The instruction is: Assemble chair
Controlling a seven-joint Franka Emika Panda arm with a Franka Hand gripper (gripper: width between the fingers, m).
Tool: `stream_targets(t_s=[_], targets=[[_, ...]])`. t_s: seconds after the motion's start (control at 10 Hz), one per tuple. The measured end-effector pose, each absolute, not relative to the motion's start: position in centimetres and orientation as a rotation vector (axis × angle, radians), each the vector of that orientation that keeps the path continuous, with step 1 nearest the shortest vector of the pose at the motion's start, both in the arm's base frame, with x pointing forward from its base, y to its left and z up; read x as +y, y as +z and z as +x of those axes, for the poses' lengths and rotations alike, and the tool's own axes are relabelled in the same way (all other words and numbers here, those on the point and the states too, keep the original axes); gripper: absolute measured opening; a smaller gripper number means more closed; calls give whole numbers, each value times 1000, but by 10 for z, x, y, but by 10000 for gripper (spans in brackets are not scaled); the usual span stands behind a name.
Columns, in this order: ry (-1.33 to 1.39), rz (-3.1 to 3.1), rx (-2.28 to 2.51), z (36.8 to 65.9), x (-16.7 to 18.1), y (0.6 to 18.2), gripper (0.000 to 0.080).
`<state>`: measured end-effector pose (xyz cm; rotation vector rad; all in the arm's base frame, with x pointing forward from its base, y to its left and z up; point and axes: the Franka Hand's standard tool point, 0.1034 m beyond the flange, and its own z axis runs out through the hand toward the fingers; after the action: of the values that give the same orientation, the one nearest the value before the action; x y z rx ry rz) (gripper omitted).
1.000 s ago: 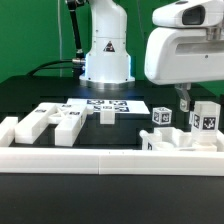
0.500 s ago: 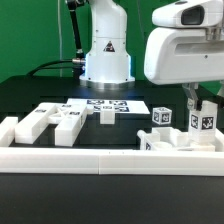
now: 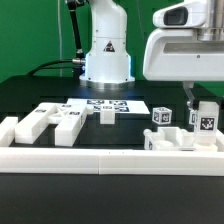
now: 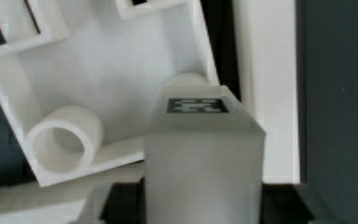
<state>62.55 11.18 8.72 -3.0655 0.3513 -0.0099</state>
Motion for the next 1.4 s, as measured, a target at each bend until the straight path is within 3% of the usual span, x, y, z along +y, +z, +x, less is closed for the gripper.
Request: stream_targets(t_s=[1.4], targets=[[58, -2430, 1820, 628, 120, 86, 291]])
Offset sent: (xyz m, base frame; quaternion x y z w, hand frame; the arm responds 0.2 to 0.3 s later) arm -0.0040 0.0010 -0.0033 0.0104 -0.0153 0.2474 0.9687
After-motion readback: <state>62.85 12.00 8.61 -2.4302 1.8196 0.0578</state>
